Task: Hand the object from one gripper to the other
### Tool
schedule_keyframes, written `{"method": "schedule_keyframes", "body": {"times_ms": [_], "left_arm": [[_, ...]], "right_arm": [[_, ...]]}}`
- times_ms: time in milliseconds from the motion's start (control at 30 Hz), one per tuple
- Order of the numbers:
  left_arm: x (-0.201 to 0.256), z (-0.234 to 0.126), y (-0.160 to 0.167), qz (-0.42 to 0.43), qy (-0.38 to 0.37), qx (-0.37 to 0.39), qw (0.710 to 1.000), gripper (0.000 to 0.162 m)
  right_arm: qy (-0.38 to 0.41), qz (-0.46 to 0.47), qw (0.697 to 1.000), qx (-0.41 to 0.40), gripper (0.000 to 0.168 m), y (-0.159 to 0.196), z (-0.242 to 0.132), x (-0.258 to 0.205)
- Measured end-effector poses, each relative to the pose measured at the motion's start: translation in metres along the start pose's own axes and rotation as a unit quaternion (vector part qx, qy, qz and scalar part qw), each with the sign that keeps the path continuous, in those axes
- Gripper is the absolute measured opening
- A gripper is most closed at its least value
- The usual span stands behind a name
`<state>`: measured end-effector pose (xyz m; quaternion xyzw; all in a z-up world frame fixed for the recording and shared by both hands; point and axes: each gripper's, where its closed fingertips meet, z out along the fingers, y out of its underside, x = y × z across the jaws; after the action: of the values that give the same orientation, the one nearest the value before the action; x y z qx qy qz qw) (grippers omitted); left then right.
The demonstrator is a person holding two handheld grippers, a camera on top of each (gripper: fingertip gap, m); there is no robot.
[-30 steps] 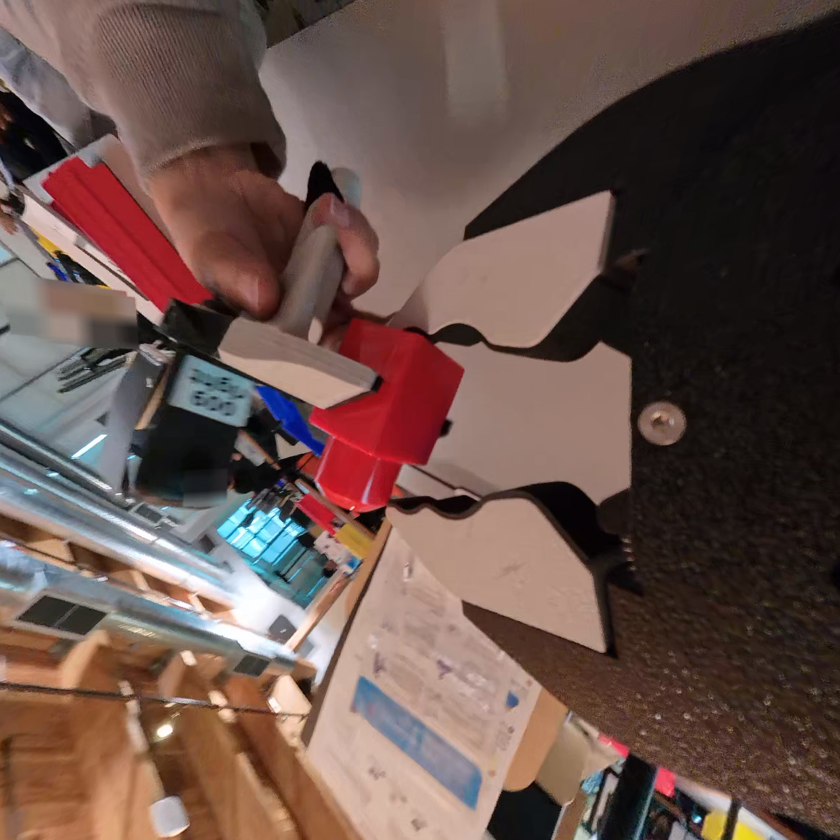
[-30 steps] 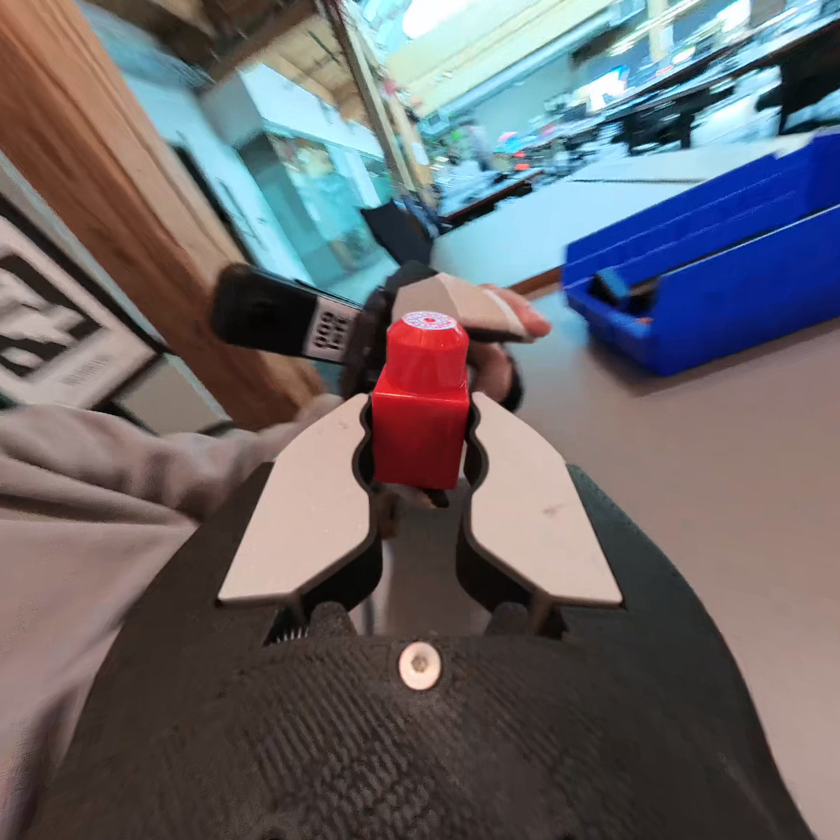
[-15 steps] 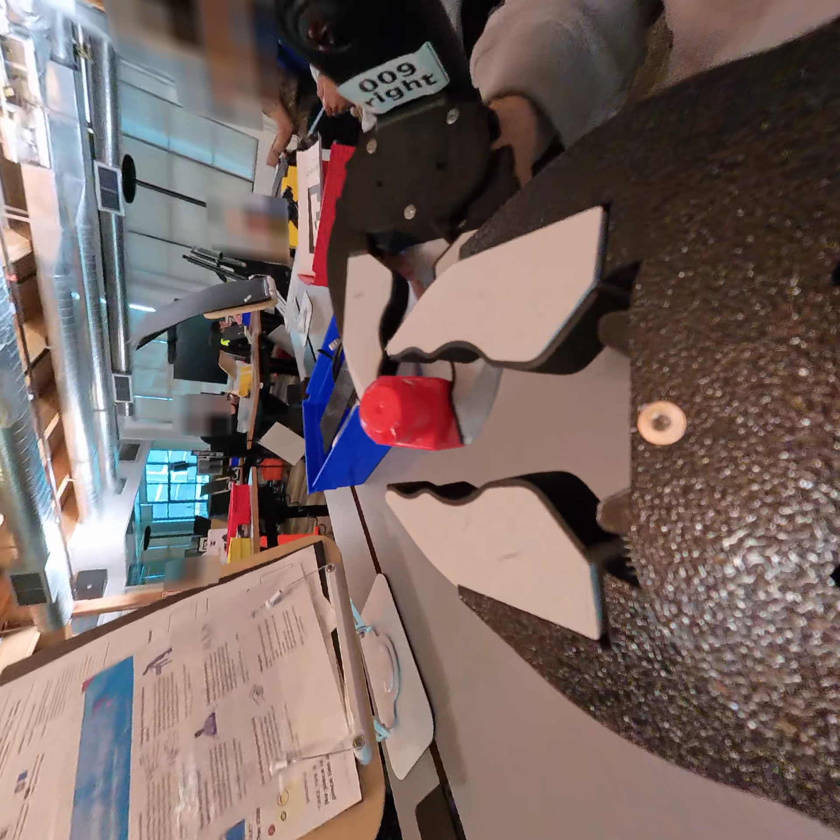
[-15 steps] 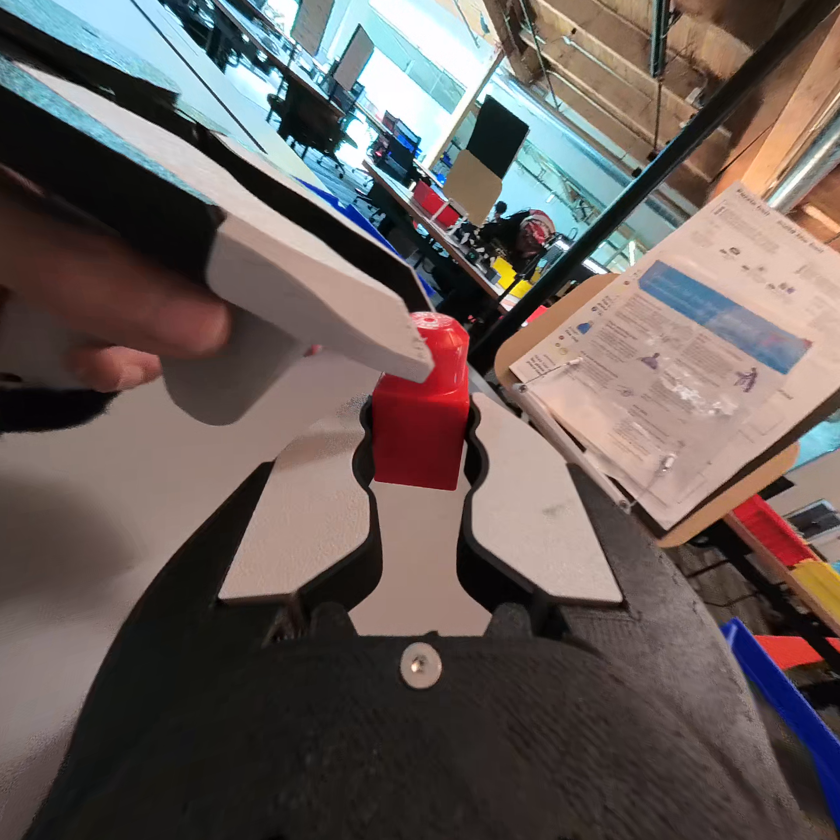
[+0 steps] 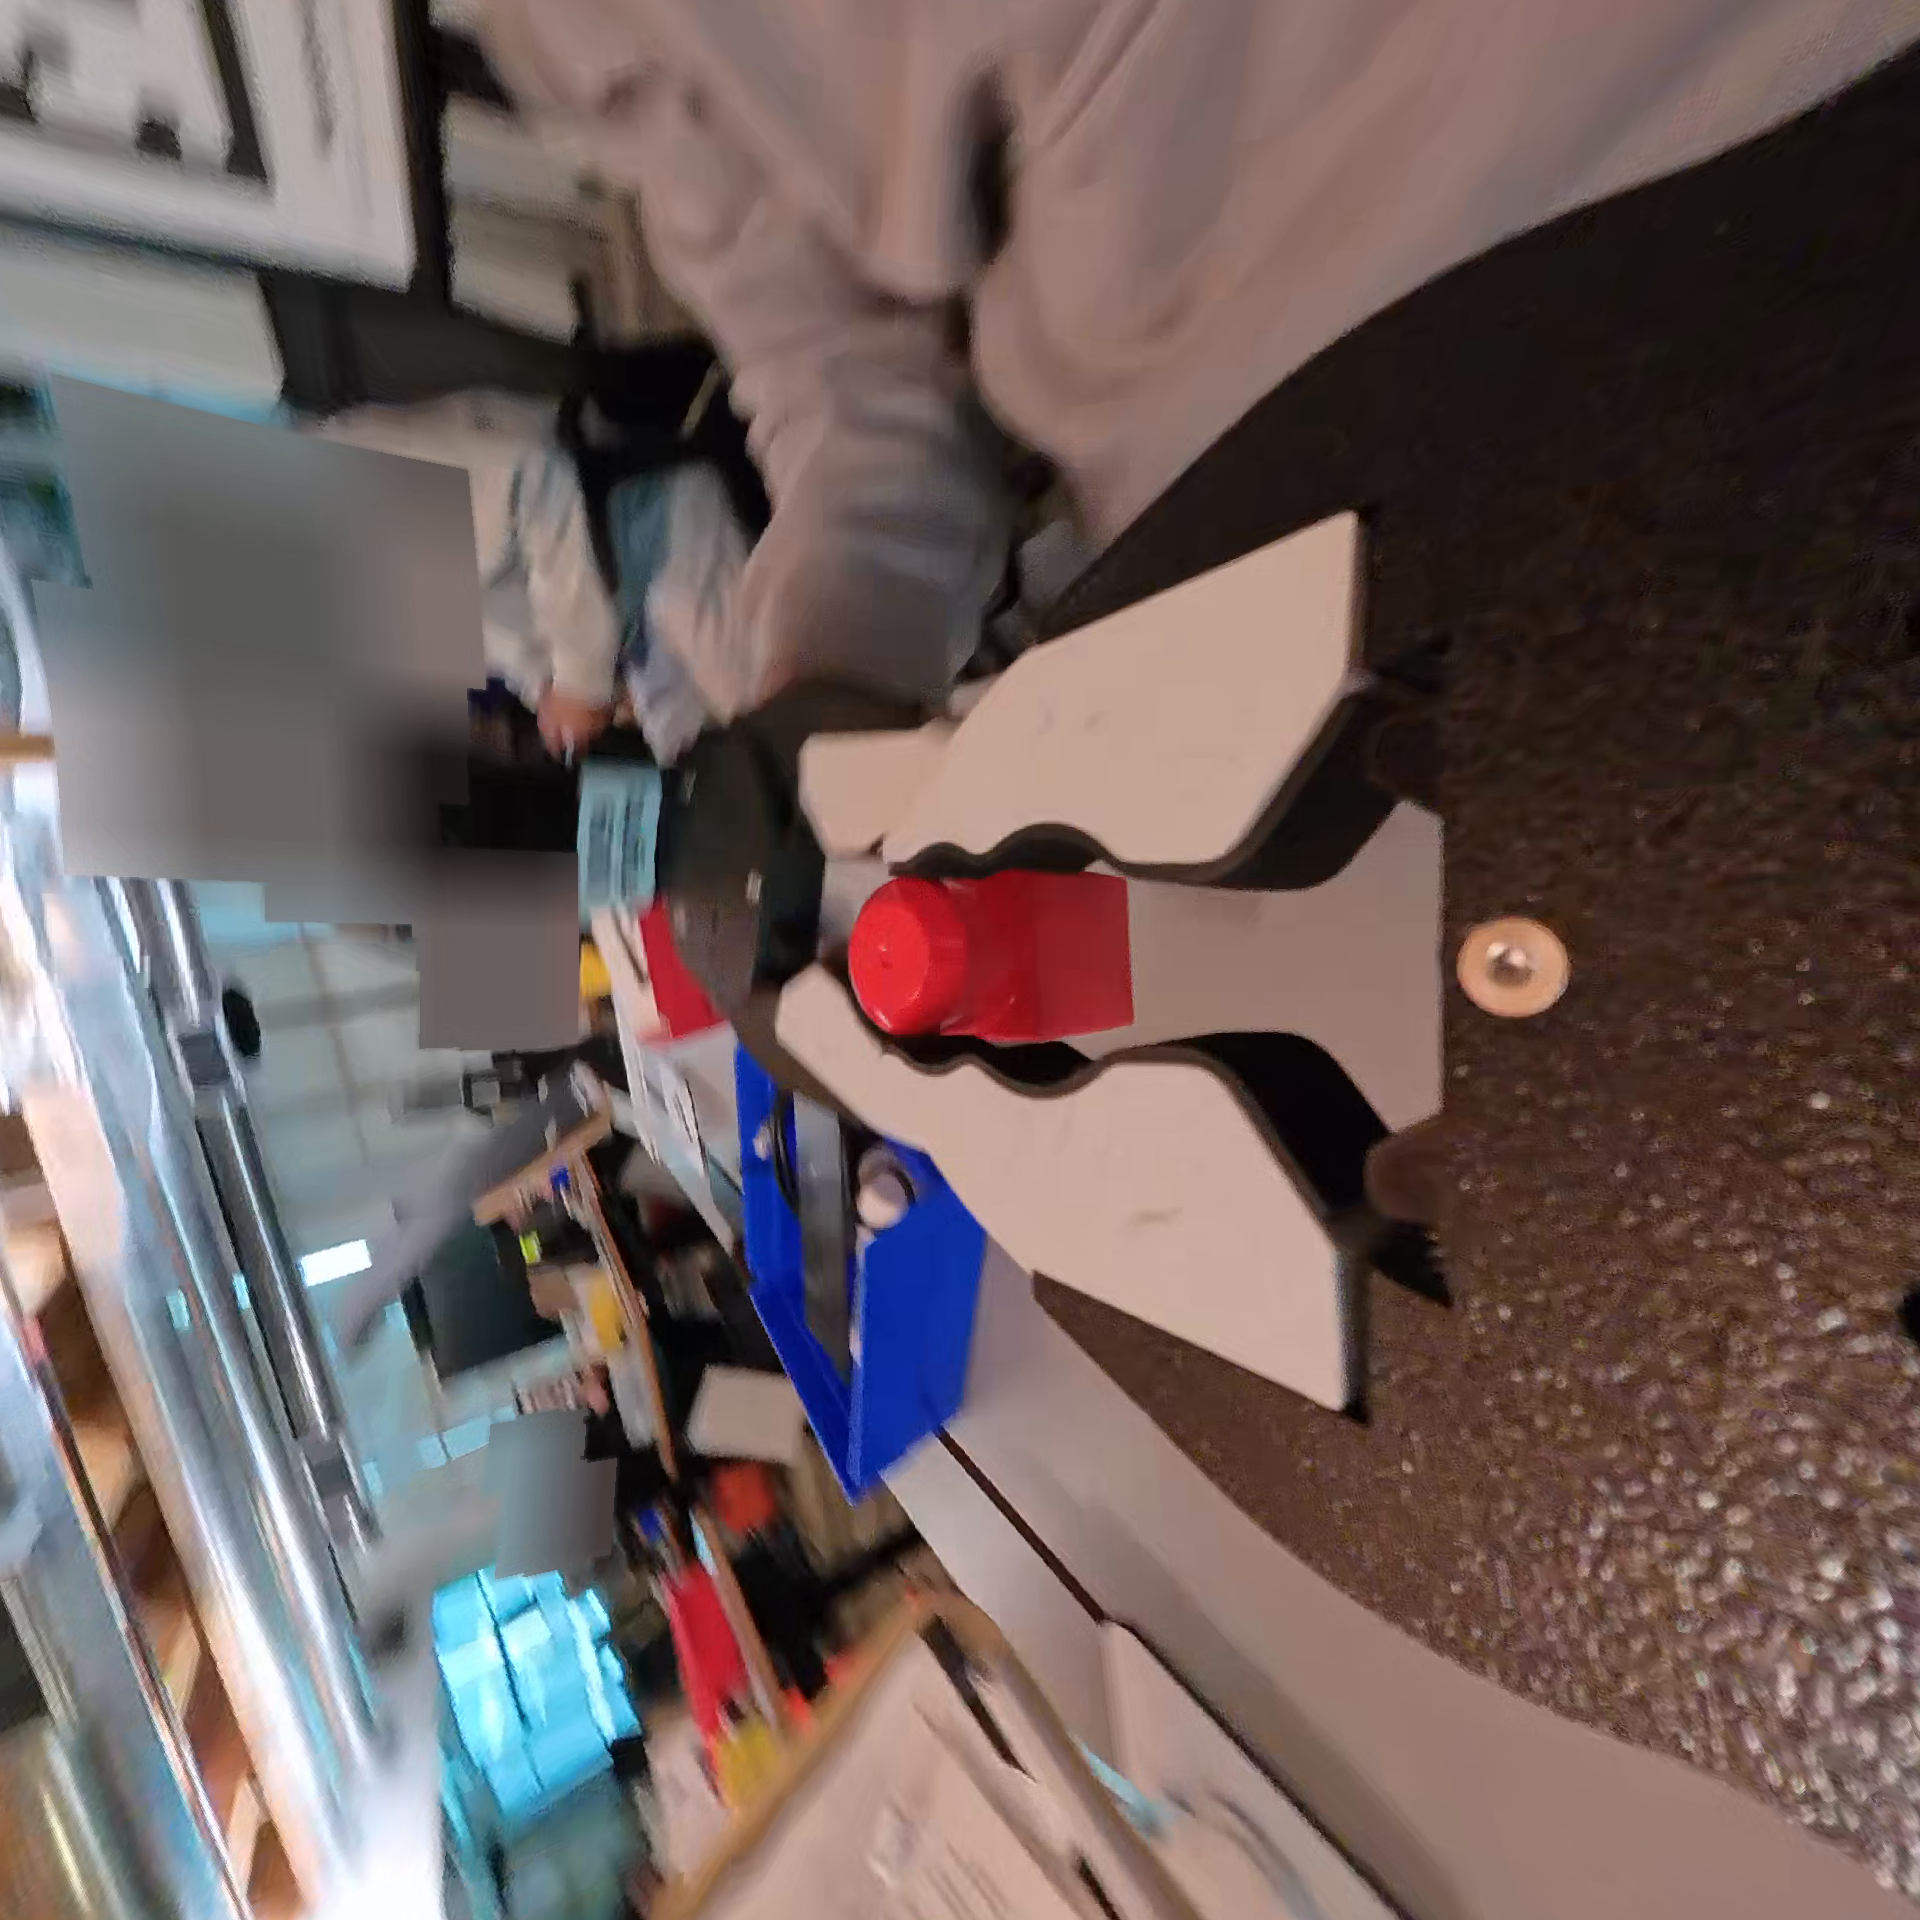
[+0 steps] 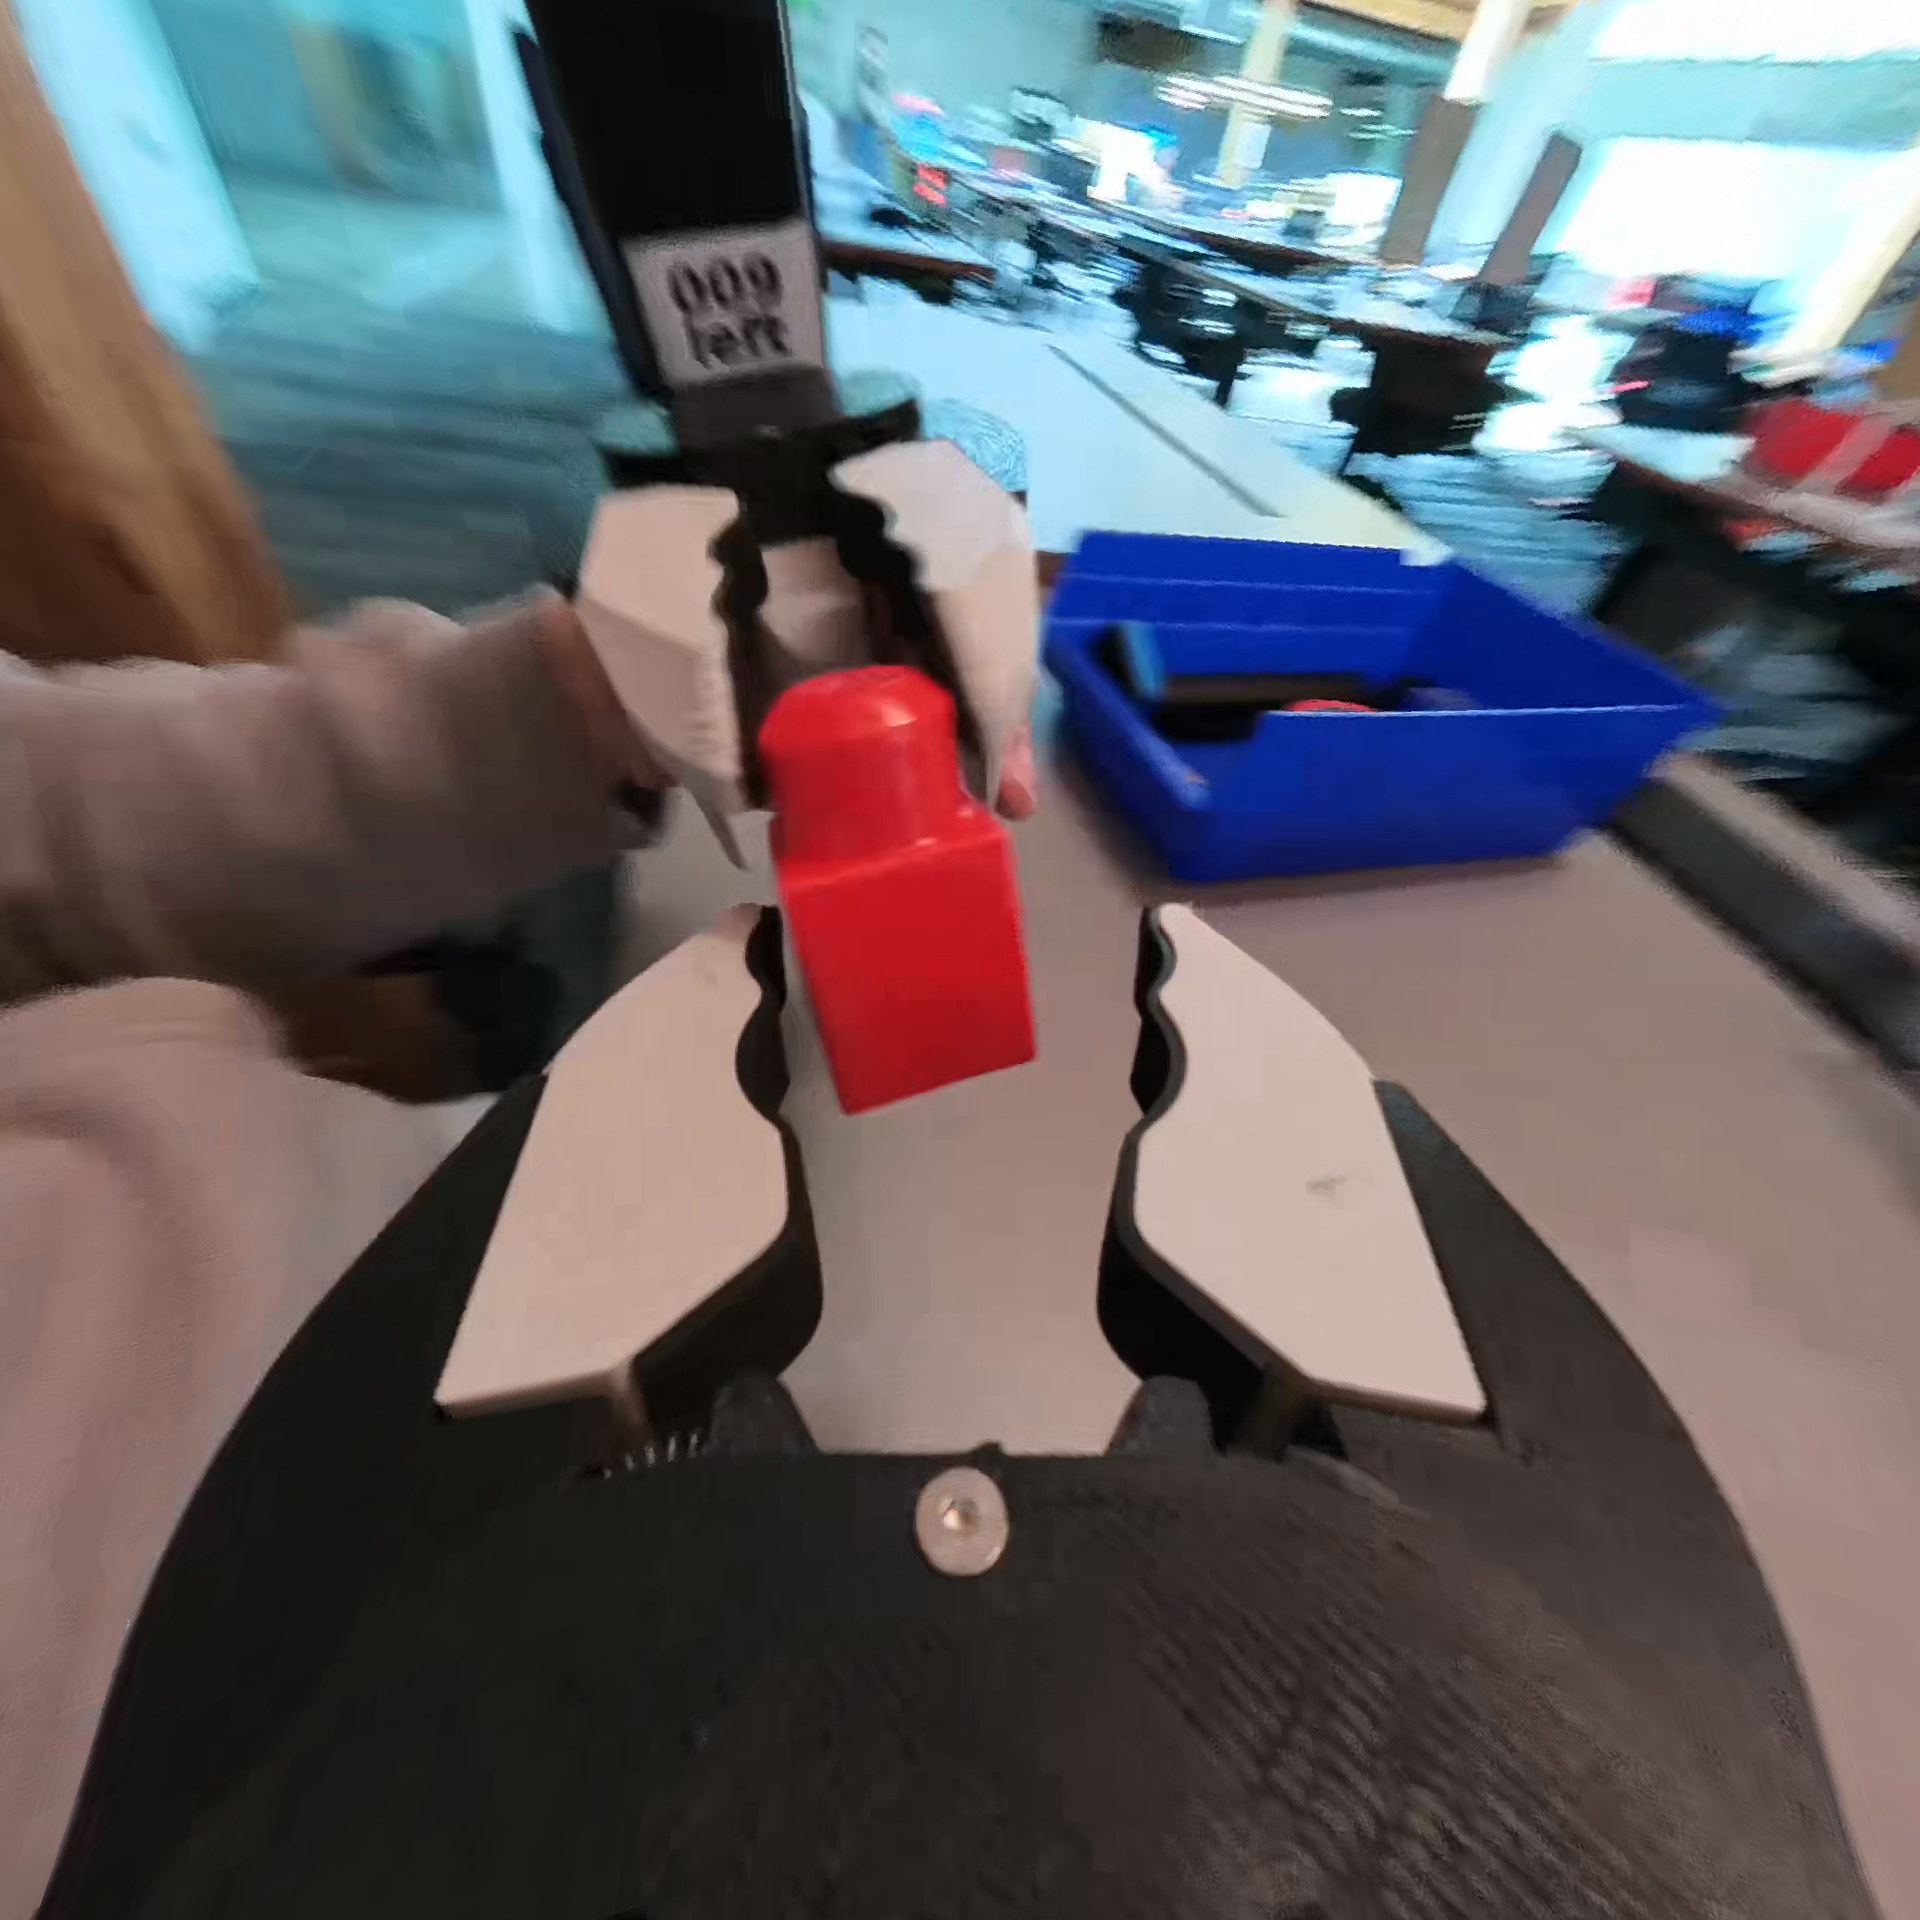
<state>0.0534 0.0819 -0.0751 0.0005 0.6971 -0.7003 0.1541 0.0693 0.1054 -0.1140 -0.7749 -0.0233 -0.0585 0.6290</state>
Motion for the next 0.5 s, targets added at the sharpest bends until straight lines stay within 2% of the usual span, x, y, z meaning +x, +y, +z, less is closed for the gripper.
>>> {"method": "schedule_keyframes", "body": {"times_ms": [33,100,200,367,500], "left_arm": [[0.01,-0.005,0.0,0.023,0.032,-0.004,0.999,0.028],[0.024,-0.014,-0.001,0.042,0.076,-0.002,0.996,0.028],[0.04,-0.025,-0.014,0.023,0.139,0.056,0.988,0.028],[0.065,-0.036,-0.019,-0.036,0.255,0.111,0.96,0.028],[0.078,-0.033,-0.018,-0.049,0.304,0.137,0.941,0.028]], "right_arm": [[-0.05,0.046,0.998,0.016,0.068,-0.003,-0.001,-0.01],[-0.163,0.129,0.977,0.038,0.065,-0.008,-0.006,-0.033],[-0.29,0.183,0.938,0.055,0.061,-0.012,-0.014,-0.062],[-0.38,0.199,0.899,0.085,0.06,-0.021,-0.02,-0.09],[-0.429,0.223,0.872,0.078,0.055,-0.019,-0.02,-0.107]]}}
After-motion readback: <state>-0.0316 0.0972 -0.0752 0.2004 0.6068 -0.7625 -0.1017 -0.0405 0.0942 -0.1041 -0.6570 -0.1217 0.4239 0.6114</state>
